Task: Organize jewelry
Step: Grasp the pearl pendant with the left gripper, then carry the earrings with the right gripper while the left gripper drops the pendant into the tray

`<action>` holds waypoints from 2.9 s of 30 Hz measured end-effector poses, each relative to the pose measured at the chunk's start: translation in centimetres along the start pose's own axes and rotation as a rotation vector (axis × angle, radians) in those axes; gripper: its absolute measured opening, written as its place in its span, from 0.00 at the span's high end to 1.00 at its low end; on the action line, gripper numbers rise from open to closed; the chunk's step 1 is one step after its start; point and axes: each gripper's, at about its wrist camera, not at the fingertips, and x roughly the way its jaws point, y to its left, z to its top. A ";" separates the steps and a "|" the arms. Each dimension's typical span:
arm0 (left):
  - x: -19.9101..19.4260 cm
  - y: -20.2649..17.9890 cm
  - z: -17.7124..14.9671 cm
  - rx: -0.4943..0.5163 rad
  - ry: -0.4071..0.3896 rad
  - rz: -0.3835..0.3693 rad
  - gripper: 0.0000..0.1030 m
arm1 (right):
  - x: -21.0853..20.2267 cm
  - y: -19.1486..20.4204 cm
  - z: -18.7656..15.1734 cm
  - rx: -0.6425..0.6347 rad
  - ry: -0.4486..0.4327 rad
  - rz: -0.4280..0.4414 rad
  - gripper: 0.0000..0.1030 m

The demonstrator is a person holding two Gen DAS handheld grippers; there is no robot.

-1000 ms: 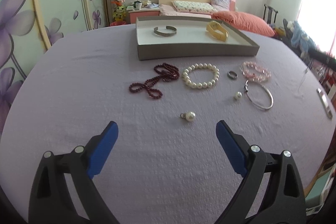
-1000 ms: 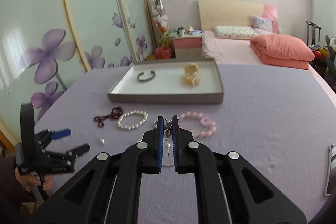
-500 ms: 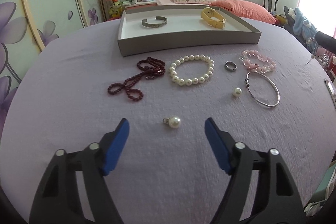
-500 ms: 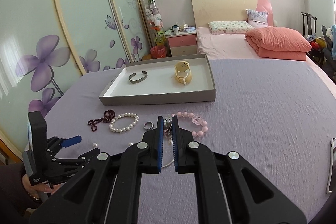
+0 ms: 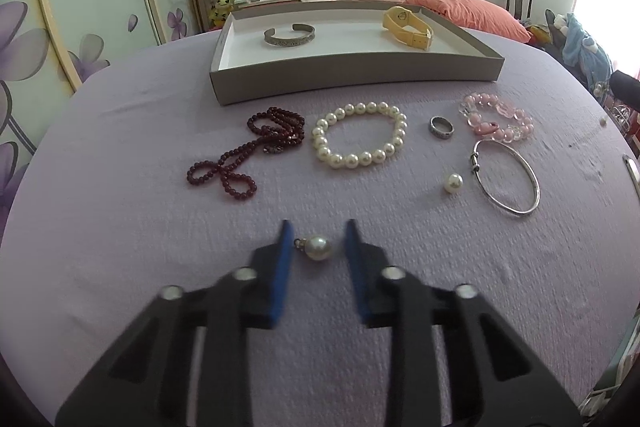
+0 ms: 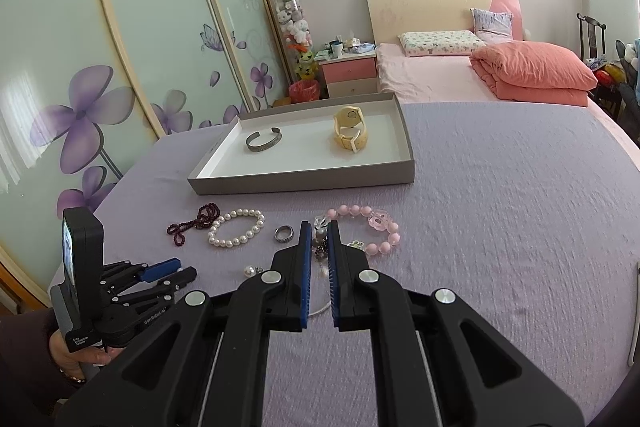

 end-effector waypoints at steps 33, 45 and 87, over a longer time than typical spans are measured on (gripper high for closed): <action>-0.3 4.1 16.5 -0.175 -0.168 -0.108 0.85 | 6.9 0.6 12.3 -0.001 -0.096 0.069 0.92; 6.8 4.7 20.5 -0.207 -0.102 -0.076 0.85 | 17.8 0.0 11.9 0.001 0.088 0.055 0.92; 5.1 7.0 19.7 -0.253 -0.145 -0.031 0.40 | 13.5 -1.1 9.0 -0.047 0.061 0.039 0.63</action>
